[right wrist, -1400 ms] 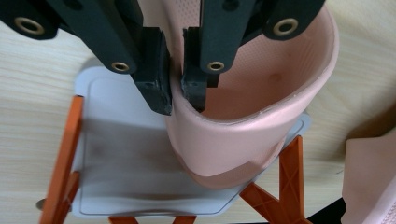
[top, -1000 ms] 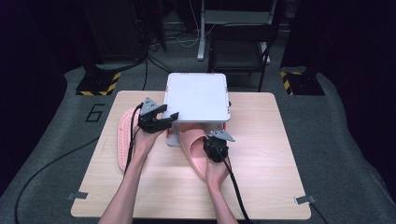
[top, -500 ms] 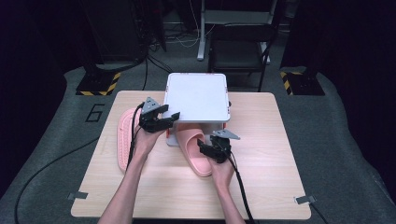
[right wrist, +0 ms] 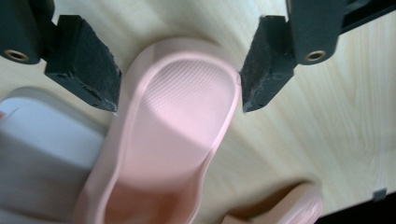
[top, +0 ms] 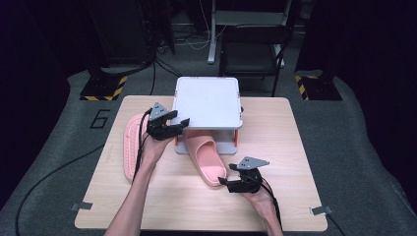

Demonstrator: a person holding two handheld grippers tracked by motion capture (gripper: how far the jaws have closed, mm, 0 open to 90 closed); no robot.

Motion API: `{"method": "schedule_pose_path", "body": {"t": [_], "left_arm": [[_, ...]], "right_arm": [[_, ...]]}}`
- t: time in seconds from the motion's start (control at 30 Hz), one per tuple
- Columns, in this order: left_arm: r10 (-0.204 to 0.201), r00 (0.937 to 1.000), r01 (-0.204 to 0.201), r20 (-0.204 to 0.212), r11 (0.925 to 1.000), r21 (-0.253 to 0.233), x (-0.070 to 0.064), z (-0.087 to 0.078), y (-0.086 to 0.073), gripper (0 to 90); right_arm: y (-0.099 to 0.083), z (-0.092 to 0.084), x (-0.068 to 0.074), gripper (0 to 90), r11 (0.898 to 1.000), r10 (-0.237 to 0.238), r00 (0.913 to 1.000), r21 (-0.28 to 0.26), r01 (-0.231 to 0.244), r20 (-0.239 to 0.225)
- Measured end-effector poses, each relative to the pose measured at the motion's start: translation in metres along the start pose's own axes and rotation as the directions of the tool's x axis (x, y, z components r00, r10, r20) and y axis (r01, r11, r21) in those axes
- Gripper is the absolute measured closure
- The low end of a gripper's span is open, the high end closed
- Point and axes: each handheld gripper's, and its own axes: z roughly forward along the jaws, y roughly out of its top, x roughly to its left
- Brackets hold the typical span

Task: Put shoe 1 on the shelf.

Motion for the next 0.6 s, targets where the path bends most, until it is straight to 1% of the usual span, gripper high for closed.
{"method": "schedule_pose_path", "body": {"t": [0.03,0.07,0.17,0.2,0.23,0.27,0.3,0.33,0.37,0.4,0.5,0.6], "left_arm": [[0.000,1.0000,0.000,-0.005,1.0000,-0.009,0.000,0.000,0.000,37.5],[0.002,1.0000,-0.002,-0.003,1.0000,-0.009,0.000,0.000,0.000,37.5],[0.000,1.0000,0.000,-0.002,0.9999,-0.011,0.001,0.000,0.000,37.5],[0.000,1.0000,0.000,-0.002,0.9999,-0.010,0.001,0.000,0.000,37.5],[-0.001,1.0000,0.001,0.000,1.0000,-0.010,0.001,0.000,0.000,37.5],[-0.001,1.0000,0.001,0.000,1.0000,-0.010,0.001,0.000,0.000,37.5],[0.001,1.0000,-0.001,-0.003,0.9999,-0.010,0.001,0.000,0.000,37.5],[0.001,1.0000,-0.001,-0.002,0.9999,-0.010,0.001,0.000,0.000,37.5],[0.001,1.0000,-0.001,-0.002,0.9999,-0.010,0.001,0.000,0.000,37.5],[0.000,1.0000,0.000,-0.001,0.9999,-0.010,0.001,0.000,0.000,37.5],[-0.003,1.0000,0.003,0.000,1.0000,-0.008,0.000,0.000,0.000,37.5],[-0.002,1.0000,0.002,0.000,1.0000,-0.008,0.000,0.000,0.000,37.5]], "right_arm": [[-0.002,0.002,0.001,29.9,1.000,0.002,1.0000,0.015,-0.002,0.007],[-0.005,0.005,0.002,30.7,0.999,-0.010,0.9999,0.044,0.009,0.014],[-0.006,0.007,0.002,32.0,0.999,-0.007,0.9999,0.045,0.007,0.009],[-0.008,0.011,0.001,32.5,0.999,-0.005,1.0000,0.048,0.005,0.004],[-0.009,0.013,0.000,34.0,0.998,-0.007,1.0000,0.063,0.007,0.005],[-0.009,0.013,0.000,34.0,0.998,-0.007,1.0000,0.063,0.007,0.005],[-0.010,0.019,-0.003,32.7,0.998,0.010,0.9999,0.070,-0.010,0.004],[-0.010,0.022,-0.005,32.8,0.998,0.030,0.9995,0.060,-0.029,-0.009],[-0.010,0.022,-0.005,32.8,0.998,0.030,0.9995,0.060,-0.029,-0.009],[-0.008,0.028,-0.008,32.8,0.998,0.045,0.9990,0.044,-0.044,-0.004],[-0.004,0.033,-0.008,33.7,0.998,0.041,0.9991,0.042,-0.042,0.006],[0.004,0.043,-0.009,33.1,0.999,0.037,0.9992,0.027,-0.037,0.014]]}}
